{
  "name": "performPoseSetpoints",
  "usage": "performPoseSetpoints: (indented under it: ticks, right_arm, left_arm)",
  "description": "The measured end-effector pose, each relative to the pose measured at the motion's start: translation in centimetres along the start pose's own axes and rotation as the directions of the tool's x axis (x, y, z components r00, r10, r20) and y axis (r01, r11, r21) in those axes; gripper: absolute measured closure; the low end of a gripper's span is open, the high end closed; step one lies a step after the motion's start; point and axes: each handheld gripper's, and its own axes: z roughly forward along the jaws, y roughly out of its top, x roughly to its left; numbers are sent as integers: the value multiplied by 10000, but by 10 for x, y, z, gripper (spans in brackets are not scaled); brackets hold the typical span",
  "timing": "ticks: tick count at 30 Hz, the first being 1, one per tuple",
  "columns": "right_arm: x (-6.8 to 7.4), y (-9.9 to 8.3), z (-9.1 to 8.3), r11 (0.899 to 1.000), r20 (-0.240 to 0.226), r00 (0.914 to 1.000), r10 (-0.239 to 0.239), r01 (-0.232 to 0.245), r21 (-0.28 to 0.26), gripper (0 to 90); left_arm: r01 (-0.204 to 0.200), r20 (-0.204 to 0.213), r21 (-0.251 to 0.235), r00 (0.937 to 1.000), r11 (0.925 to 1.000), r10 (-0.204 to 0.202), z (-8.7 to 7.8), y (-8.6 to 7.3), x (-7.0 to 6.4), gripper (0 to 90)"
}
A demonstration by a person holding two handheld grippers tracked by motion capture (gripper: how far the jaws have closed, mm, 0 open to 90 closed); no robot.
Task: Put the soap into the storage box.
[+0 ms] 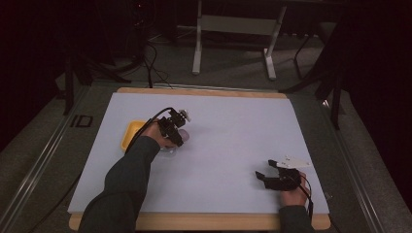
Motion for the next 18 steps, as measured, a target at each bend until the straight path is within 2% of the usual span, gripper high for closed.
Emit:
performPoseSetpoints:
  ticks: [18]
  right_arm:
    - [0,0,0,10000,23,10000,28,-28,-43,247]
  left_arm:
    - [533,-111,-124,9985,9985,-535,-9,-13,16,498]
